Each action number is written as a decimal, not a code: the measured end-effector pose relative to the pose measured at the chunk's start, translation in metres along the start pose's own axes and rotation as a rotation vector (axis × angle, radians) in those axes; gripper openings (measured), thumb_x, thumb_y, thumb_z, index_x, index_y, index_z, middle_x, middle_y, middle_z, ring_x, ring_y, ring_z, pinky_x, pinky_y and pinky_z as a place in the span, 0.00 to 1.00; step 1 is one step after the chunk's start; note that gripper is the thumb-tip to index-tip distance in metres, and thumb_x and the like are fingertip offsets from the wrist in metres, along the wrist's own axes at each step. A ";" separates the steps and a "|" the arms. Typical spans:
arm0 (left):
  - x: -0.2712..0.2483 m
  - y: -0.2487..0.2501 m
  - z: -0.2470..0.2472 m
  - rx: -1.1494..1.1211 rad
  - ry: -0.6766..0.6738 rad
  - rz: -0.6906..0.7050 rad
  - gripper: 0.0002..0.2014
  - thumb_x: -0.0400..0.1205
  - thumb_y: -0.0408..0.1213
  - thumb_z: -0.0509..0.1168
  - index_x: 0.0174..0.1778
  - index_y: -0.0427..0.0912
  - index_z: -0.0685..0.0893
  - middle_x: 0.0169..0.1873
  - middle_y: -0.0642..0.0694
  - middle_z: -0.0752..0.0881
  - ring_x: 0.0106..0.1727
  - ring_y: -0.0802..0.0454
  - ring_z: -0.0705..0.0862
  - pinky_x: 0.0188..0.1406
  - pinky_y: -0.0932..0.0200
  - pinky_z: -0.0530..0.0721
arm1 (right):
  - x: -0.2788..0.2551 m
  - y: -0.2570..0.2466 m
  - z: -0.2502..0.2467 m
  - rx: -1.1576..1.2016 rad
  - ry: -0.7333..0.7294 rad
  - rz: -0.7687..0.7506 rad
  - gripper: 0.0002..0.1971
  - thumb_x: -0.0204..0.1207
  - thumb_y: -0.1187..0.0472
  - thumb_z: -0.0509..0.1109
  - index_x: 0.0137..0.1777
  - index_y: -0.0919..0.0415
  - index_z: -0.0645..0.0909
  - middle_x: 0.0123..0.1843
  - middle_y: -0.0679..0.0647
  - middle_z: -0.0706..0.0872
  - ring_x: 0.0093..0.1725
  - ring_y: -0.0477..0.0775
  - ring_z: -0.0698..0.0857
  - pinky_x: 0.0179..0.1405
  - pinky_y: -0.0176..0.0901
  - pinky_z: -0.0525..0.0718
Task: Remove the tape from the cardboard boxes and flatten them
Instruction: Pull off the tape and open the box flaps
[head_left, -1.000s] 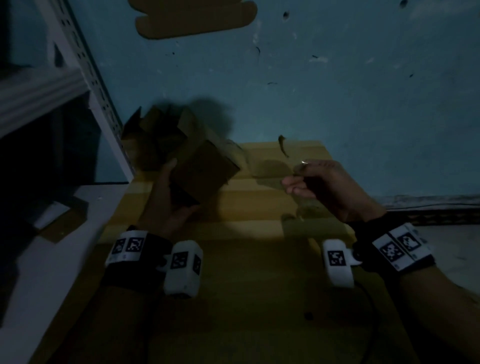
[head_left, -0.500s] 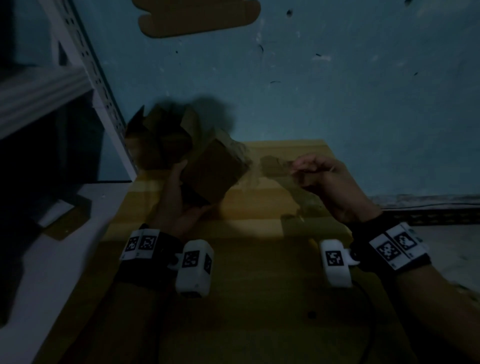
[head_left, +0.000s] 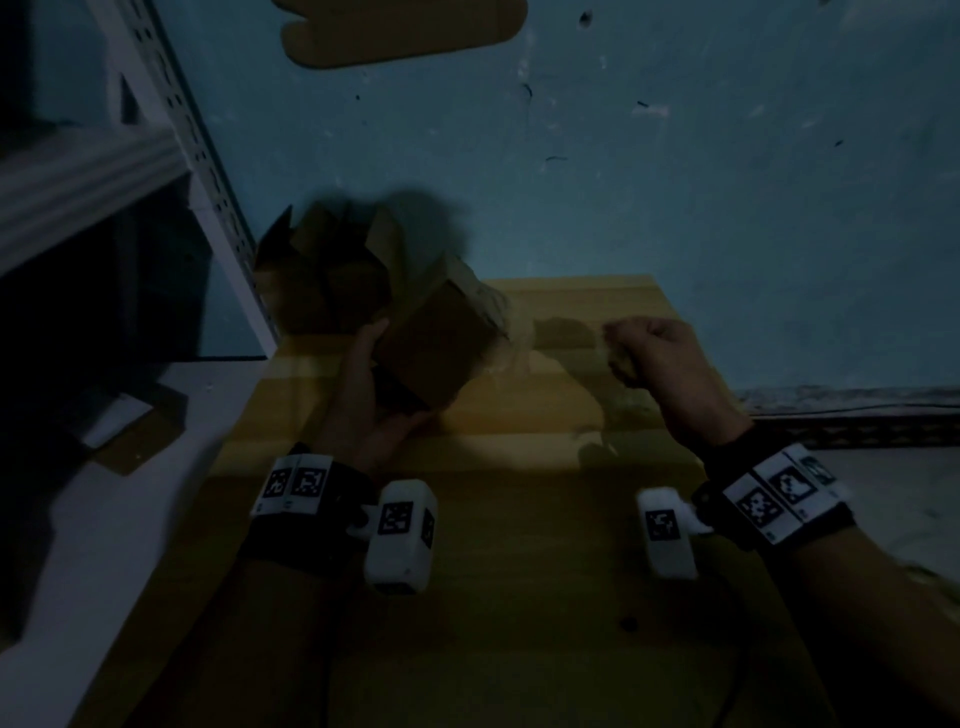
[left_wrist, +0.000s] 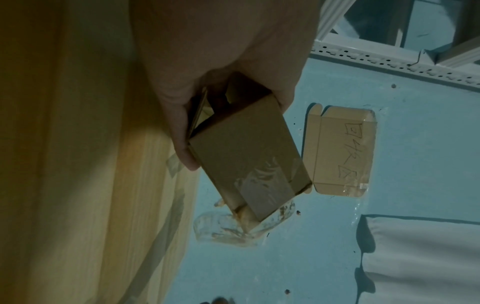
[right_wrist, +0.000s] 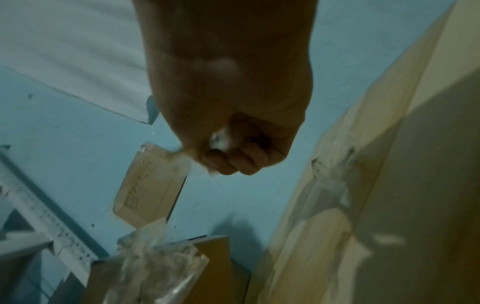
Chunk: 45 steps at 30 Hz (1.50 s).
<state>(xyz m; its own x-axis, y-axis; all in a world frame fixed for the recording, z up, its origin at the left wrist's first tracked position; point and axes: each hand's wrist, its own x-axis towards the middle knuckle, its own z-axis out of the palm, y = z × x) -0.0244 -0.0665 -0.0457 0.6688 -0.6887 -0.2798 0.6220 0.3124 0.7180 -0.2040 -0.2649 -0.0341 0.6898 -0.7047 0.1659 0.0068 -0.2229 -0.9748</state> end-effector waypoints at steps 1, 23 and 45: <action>0.001 0.000 0.000 0.007 0.001 0.002 0.22 0.85 0.53 0.61 0.70 0.45 0.82 0.63 0.39 0.87 0.63 0.38 0.84 0.55 0.44 0.85 | 0.000 -0.003 0.000 0.008 0.024 -0.005 0.22 0.84 0.67 0.63 0.27 0.58 0.66 0.28 0.56 0.63 0.27 0.52 0.61 0.30 0.45 0.62; 0.000 -0.006 0.005 0.043 0.028 -0.007 0.17 0.85 0.53 0.60 0.57 0.44 0.85 0.46 0.41 0.92 0.56 0.39 0.86 0.55 0.41 0.84 | 0.012 0.020 -0.029 -0.471 0.212 0.117 0.06 0.73 0.67 0.80 0.49 0.61 0.92 0.44 0.64 0.93 0.38 0.54 0.87 0.38 0.45 0.84; -0.006 -0.010 0.015 0.177 -0.098 -0.030 0.24 0.80 0.51 0.64 0.65 0.38 0.84 0.50 0.41 0.89 0.49 0.44 0.89 0.61 0.42 0.79 | -0.002 -0.009 -0.007 -0.050 -0.028 -0.137 0.14 0.86 0.51 0.69 0.58 0.60 0.89 0.54 0.53 0.93 0.54 0.50 0.90 0.55 0.43 0.88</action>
<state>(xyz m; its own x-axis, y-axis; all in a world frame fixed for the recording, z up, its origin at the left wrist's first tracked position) -0.0408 -0.0756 -0.0415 0.6026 -0.7593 -0.2458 0.5543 0.1767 0.8133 -0.2109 -0.2664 -0.0247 0.7052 -0.6463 0.2915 0.0662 -0.3493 -0.9347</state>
